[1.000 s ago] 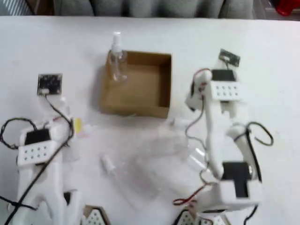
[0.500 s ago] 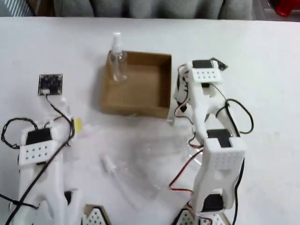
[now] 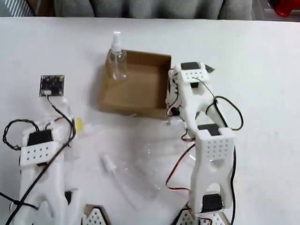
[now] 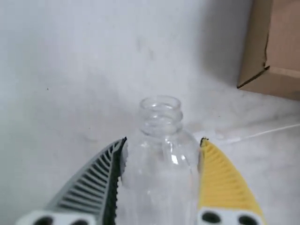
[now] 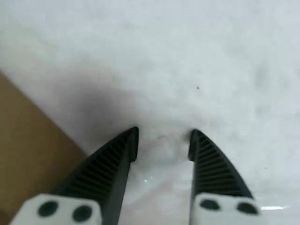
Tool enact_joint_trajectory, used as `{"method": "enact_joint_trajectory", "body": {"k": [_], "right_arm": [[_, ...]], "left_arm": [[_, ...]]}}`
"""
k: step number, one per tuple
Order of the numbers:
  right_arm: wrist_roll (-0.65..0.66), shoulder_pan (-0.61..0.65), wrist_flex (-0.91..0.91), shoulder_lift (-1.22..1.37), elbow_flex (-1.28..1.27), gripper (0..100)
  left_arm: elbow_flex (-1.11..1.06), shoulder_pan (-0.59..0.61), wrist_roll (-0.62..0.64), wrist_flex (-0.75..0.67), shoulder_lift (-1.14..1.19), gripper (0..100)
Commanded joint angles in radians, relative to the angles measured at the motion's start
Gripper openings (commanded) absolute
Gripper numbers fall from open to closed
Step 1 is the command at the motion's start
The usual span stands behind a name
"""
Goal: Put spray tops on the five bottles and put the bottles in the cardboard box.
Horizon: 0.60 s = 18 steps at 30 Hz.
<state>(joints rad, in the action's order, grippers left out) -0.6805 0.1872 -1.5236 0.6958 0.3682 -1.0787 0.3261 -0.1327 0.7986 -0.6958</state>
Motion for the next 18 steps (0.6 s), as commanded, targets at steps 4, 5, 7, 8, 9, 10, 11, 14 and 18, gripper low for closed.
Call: {"method": "enact_joint_trajectory", "body": {"k": [4, 5, 7, 8, 9, 10, 11, 14, 18], "right_arm": [[0.072, -0.07, -0.038, -0.001, 0.037, 2.4], [0.081, -0.087, -0.044, -0.004, 0.037, 2.3], [0.117, -0.111, -0.051, -0.012, 0.038, 2.2], [0.129, -0.124, -0.059, -0.013, 0.041, 1.6], [0.14, -0.133, -0.071, -0.016, 0.054, 1.4], [0.152, -0.139, -0.09, -0.016, 0.071, 1.5], [0.169, -0.145, -0.11, -0.018, 0.089, 1.5], [0.219, -0.168, -0.165, -0.016, 0.133, 1.8], [0.252, -0.166, -0.2, -0.035, 0.121, 1.8]], "left_arm": [[0.002, -0.033, -0.018, -0.026, -0.018, 2], [0.002, -0.033, -0.018, -0.026, -0.018, 2], [0.002, -0.033, -0.018, -0.026, -0.018, 2], [0.002, -0.033, -0.018, -0.026, -0.016, 2], [0.002, -0.033, -0.018, -0.026, -0.016, 2], [0.002, -0.033, -0.018, -0.026, -0.016, 2], [0.002, -0.033, -0.018, -0.026, -0.016, 2], [-0.006, -0.033, -0.018, -0.028, -0.019, 2], [-0.008, -0.036, -0.018, -0.028, -0.019, 2]]}}
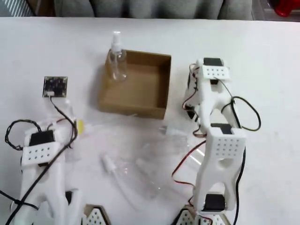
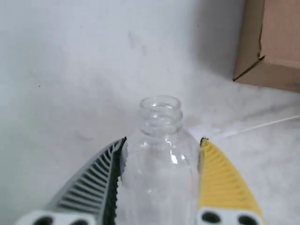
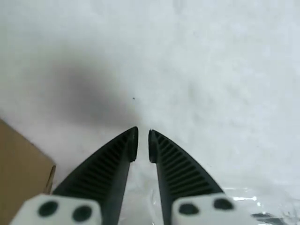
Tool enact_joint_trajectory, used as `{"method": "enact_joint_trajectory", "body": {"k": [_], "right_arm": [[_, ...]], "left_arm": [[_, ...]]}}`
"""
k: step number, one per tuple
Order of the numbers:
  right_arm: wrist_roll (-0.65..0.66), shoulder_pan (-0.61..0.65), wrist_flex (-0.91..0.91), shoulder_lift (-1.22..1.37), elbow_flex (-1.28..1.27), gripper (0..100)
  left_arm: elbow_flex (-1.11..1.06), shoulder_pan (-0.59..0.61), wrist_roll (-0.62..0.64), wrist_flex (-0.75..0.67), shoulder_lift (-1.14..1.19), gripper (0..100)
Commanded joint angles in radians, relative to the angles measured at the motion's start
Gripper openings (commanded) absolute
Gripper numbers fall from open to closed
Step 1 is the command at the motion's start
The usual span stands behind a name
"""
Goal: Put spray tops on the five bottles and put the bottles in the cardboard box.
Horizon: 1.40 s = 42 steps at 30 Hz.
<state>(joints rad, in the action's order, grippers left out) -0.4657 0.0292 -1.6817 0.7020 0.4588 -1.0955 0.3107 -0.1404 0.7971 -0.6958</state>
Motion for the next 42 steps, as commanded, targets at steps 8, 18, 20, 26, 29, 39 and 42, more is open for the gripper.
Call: {"method": "enact_joint_trajectory", "body": {"k": [8, 18, 20, 26, 29, 39, 42], "right_arm": [[0.103, 0.091, -0.035, -0.269, -0.186, 1.8], [0.35, 0.213, 0.122, -0.406, -0.428, 2.5], [0.416, 0.237, 0.117, -0.42, -0.436, 5.3], [0.621, 0.24, 0.113, -0.486, -0.45, 14.6], [0.746, 0.274, 0.128, -0.499, -0.499, 15.9], [1.056, 0.305, 0.364, -0.495, -0.669, 15.6], [1.142, 0.305, 0.378, -0.495, -0.701, 15.6]], "left_arm": [[0.009, -0.035, -0.012, -0.026, -0.018, 2], [0.008, -0.039, -0.014, -0.041, -0.016, 2], [0.008, -0.036, -0.015, -0.048, -0.016, 2], [0.006, -0.039, -0.054, -0.048, -0.016, 2], [0.006, -0.039, -0.055, -0.048, -0.016, 2], [-0.008, -0.041, -0.061, -0.048, -0.022, 2], [-0.009, -0.041, -0.061, -0.048, -0.022, 2]]}}
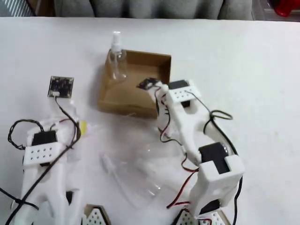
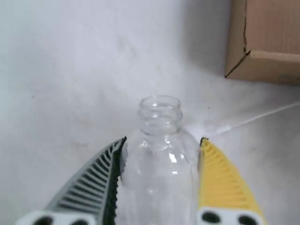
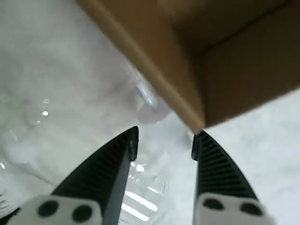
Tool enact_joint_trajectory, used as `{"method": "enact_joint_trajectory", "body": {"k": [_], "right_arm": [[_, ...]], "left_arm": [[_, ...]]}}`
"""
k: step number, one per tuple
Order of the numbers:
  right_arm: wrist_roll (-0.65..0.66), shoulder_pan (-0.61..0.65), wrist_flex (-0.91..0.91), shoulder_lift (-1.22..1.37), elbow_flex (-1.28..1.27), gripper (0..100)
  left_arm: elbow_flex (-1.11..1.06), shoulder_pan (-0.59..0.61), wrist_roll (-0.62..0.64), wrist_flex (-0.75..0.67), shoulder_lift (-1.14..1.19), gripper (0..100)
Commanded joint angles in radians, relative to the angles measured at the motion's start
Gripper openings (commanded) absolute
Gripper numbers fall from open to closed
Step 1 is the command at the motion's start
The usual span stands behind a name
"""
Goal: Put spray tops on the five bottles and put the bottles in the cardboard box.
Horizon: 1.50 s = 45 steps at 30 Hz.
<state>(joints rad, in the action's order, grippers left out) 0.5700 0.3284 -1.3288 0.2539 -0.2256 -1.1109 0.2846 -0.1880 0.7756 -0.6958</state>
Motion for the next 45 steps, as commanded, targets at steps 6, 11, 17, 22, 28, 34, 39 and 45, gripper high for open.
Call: {"method": "enact_joint_trajectory", "body": {"k": [6, 11, 17, 22, 28, 34, 39, 45], "right_arm": [[0.232, -0.002, 0.027, -0.047, -0.058, 15.2], [0.252, -0.039, 0.024, -0.045, -0.054, 1.9], [0.381, -0.119, -0.074, -0.054, 0.021, 1.6], [0.565, -0.182, -0.325, -0.056, 0.15, 1.7], [0.626, -0.352, -0.39, -0.056, 0.281, 1.7], [0.832, -0.567, -0.39, -0.058, 0.308, 1.7], [0.85, -0.714, -0.389, -0.058, 0.307, 1.7], [0.81, -0.894, -0.39, -0.048, 0.302, 2.0]], "left_arm": [[0.005, -0.015, -0.014, -0.026, -0.022, 2], [0.003, -0.015, -0.014, -0.026, -0.022, 2], [0.003, -0.015, -0.014, -0.028, -0.018, 2], [0.003, -0.012, -0.015, -0.028, -0.018, 2], [0.002, -0.01, -0.015, -0.04, -0.016, 2], [0.002, -0.013, -0.015, -0.04, -0.016, 2], [0.002, -0.013, -0.015, -0.04, -0.016, 2], [0.002, -0.015, -0.015, -0.04, -0.016, 2]]}}
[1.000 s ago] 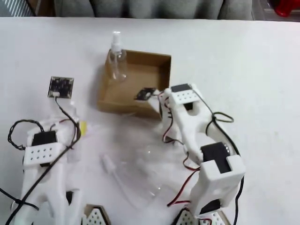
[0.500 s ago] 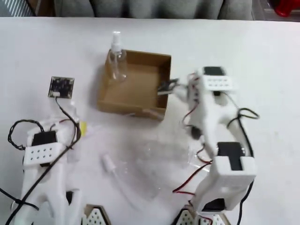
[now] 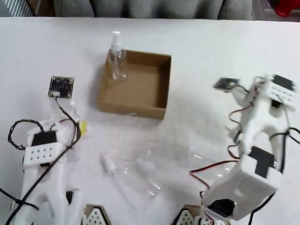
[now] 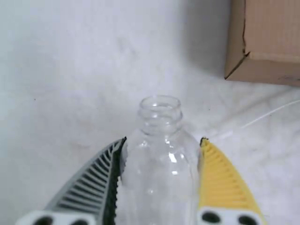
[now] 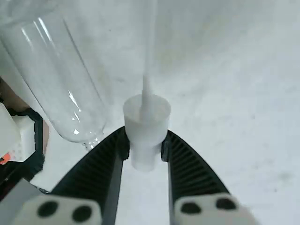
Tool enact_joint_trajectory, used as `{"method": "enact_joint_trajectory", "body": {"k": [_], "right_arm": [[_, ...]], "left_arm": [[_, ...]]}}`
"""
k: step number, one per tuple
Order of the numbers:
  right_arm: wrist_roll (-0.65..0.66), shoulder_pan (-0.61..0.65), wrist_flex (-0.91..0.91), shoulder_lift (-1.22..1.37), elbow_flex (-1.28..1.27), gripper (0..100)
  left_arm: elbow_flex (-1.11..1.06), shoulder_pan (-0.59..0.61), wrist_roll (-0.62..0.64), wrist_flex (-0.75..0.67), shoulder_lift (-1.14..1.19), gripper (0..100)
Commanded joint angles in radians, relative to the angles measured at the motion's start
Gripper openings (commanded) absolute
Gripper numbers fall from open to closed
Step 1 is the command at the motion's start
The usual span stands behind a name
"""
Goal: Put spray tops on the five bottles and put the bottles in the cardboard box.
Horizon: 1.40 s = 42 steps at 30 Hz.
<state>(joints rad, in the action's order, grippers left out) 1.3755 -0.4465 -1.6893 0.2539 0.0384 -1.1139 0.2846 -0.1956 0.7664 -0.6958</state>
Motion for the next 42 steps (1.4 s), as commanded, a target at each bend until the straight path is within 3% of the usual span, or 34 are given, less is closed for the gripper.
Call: {"method": "enact_joint_trajectory", "body": {"k": [1, 8, 16, 19, 23, 26, 29, 32, 37, 42], "right_arm": [[0.046, -0.153, -0.03, -0.048, 0.038, 2.1], [0.422, -0.349, 0.068, -0.036, 0.035, 2.9], [0.431, -0.378, 0.189, 0.067, 0.041, 25.0], [0.307, -0.357, 0.197, 0.054, 0.046, 25.1], [0.012, -0.331, 0.179, -0.002, 0.075, 24.6], [-0.199, -0.326, 0.134, -0.058, 0.087, 16.9], [-0.37, -0.331, 0.087, -0.111, 0.081, 2.4], [-0.537, -0.357, 0.005, -0.145, 0.08, 4.2], [-0.689, -0.417, -0.025, -0.182, 0.058, 1.7], [-0.701, -0.452, 0.021, -0.208, -0.114, 1.7]], "left_arm": [[0.005, -0.015, -0.008, -0.031, -0.016, 2], [0.005, -0.015, -0.008, -0.031, -0.016, 2], [0.005, -0.015, -0.008, -0.031, -0.016, 2], [0.003, -0.015, -0.008, -0.031, -0.016, 2], [-0.003, -0.015, -0.008, -0.031, -0.022, 2], [-0.003, -0.015, -0.008, -0.031, -0.022, 2], [-0.003, -0.015, -0.008, -0.031, -0.022, 2], [-0.003, -0.015, -0.008, -0.031, -0.022, 2], [-0.005, -0.015, -0.008, -0.031, -0.022, 2], [-0.005, -0.015, -0.008, -0.031, -0.022, 2]]}}
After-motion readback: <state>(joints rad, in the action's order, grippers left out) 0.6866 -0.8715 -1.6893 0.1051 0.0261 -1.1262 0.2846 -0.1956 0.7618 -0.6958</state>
